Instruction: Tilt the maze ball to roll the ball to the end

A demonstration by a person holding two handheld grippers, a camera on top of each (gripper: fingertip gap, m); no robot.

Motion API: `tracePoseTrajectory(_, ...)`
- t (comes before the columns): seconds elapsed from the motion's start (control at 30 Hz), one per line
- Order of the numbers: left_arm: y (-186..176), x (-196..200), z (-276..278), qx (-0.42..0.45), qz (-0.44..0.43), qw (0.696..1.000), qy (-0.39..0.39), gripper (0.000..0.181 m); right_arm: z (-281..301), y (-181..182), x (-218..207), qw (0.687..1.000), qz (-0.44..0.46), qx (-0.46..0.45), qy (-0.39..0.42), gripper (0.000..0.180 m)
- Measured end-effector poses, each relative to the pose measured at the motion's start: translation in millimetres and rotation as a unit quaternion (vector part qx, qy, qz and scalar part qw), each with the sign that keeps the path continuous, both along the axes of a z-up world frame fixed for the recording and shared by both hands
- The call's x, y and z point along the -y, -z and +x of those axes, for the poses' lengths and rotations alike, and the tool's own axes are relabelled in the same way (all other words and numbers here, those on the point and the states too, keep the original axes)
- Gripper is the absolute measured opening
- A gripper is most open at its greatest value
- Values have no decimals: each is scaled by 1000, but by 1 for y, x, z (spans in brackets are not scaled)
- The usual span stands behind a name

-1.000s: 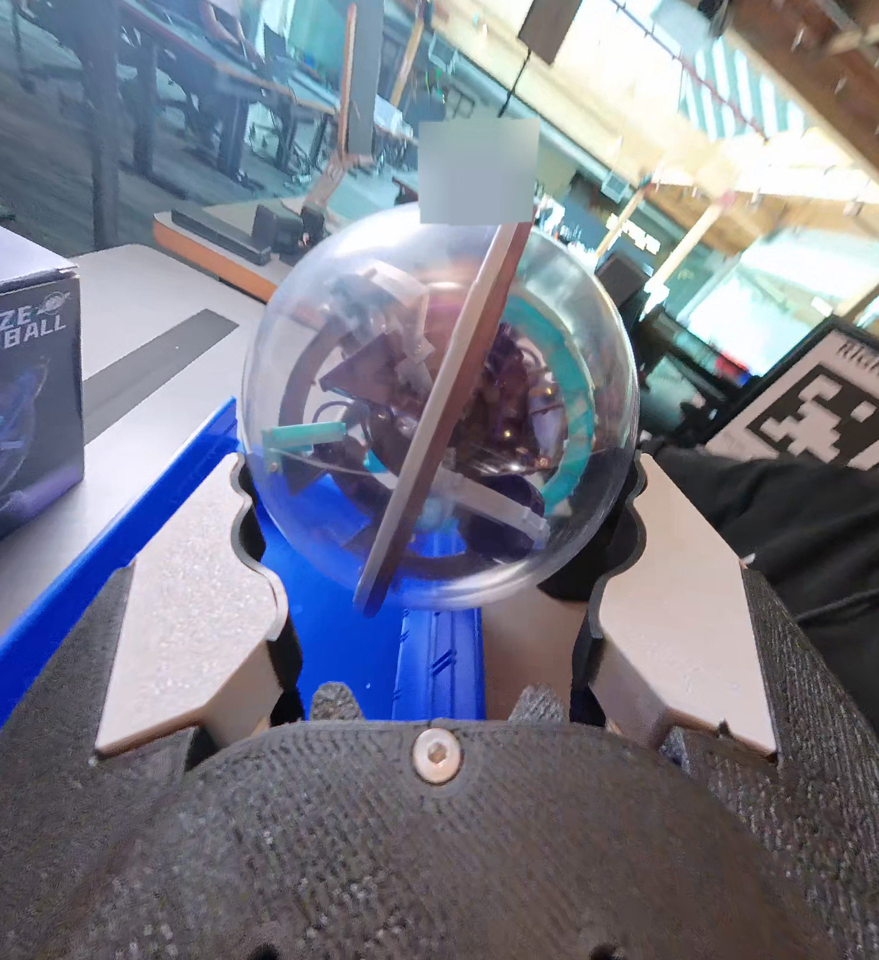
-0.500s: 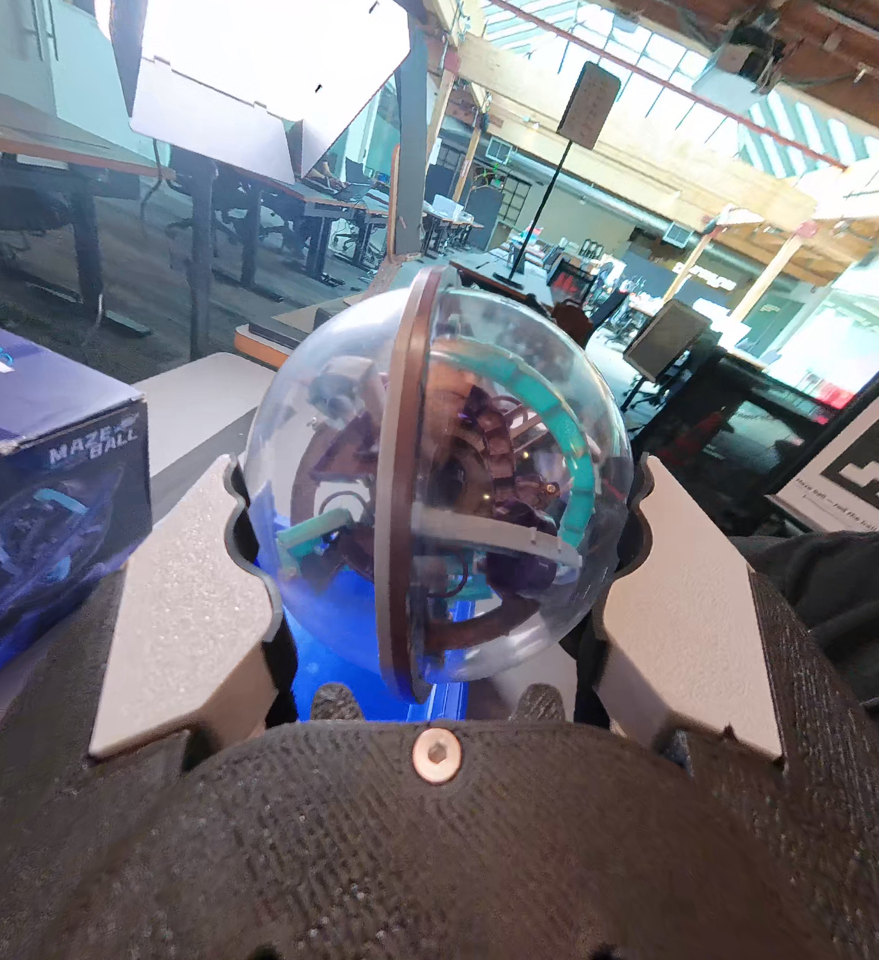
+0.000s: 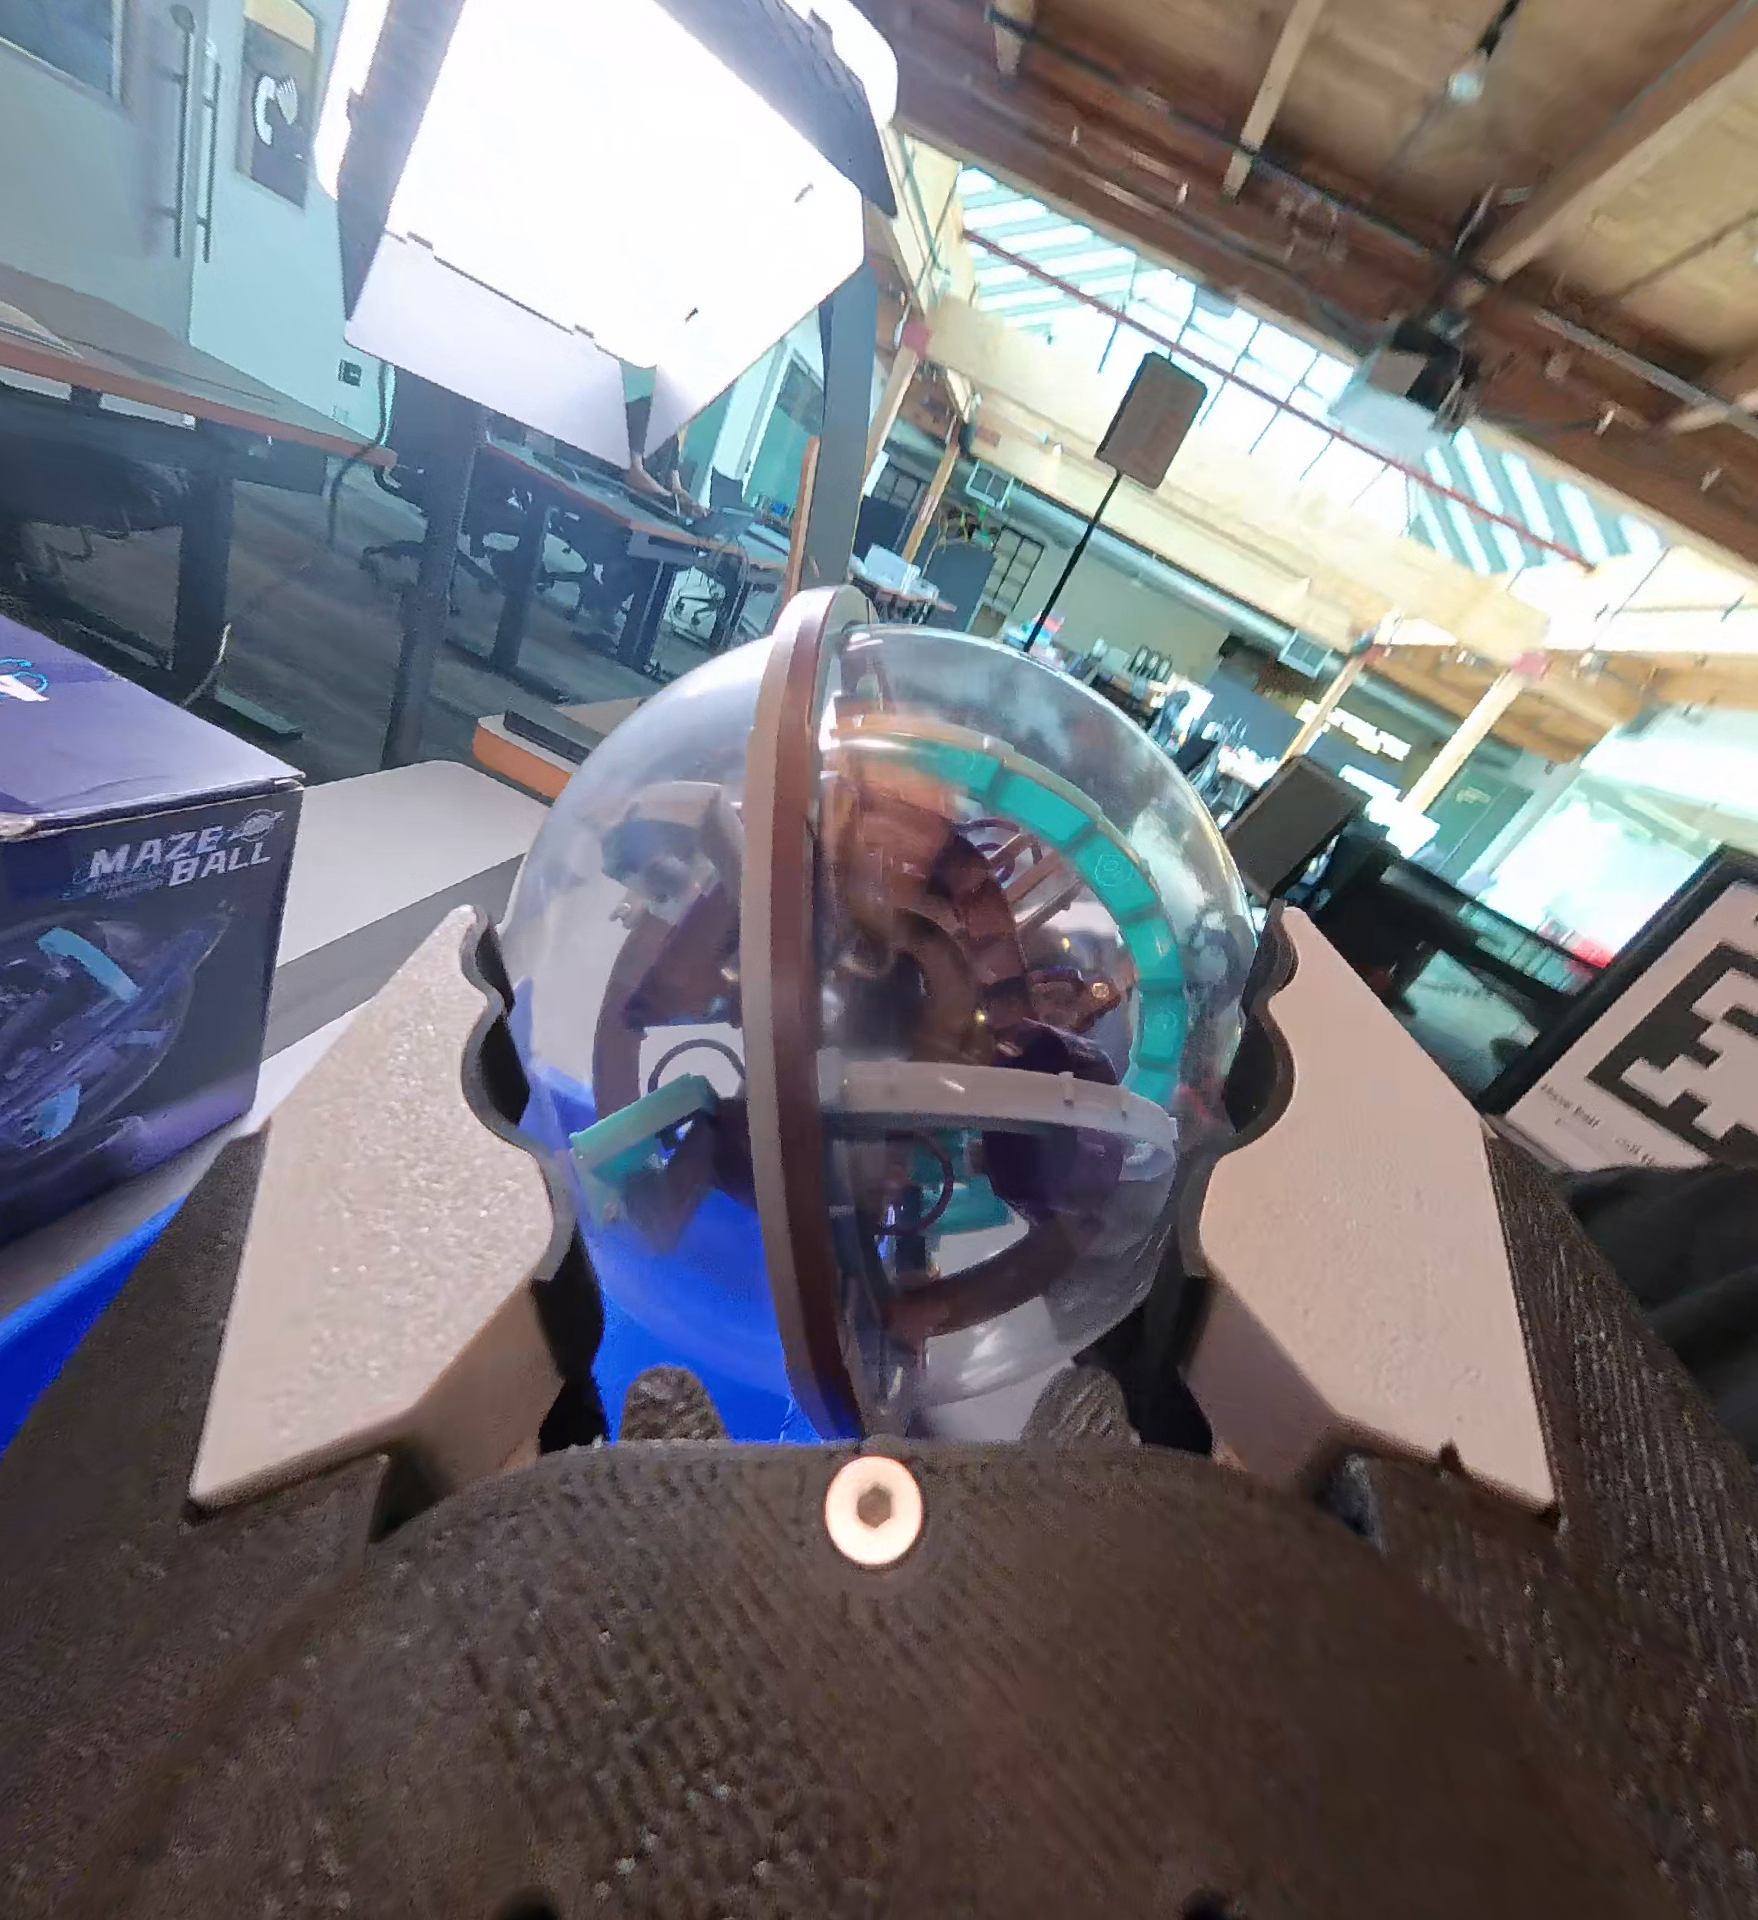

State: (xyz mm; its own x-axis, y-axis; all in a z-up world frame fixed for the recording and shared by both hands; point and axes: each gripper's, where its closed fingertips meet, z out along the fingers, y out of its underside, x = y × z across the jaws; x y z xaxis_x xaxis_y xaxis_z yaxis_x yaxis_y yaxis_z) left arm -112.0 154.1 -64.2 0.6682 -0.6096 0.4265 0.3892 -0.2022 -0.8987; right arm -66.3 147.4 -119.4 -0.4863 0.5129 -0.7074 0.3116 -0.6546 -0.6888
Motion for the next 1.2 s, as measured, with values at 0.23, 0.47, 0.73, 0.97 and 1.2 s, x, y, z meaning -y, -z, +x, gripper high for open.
tracePoseTrajectory(0.23, 1, 2, -15, 55, -8, 998, 5, 138, -10, 18, 8, 973, 218, -18, 79, 113)
tracePoseTrajectory(0.47, 0, 5, -24, 116, -41, 992, 5, 137, -11, 17, 5, 956, 268, -37, 116, 96)
tracePoseTrajectory(0.73, 0, 5, -25, 145, -41, 988, 22, 137, -8, 18, 0, 947, 289, -59, 127, 85)
tracePoseTrajectory(0.97, -2, 10, -22, 144, -20, 988, 42, 137, -7, 13, -3, 915, 360, -76, 167, 89)
tracePoseTrajectory(1.2, -11, 17, -5, 93, -22, 995, 26, 136, -7, 0, 9, 935, 310, -81, 152, 119)
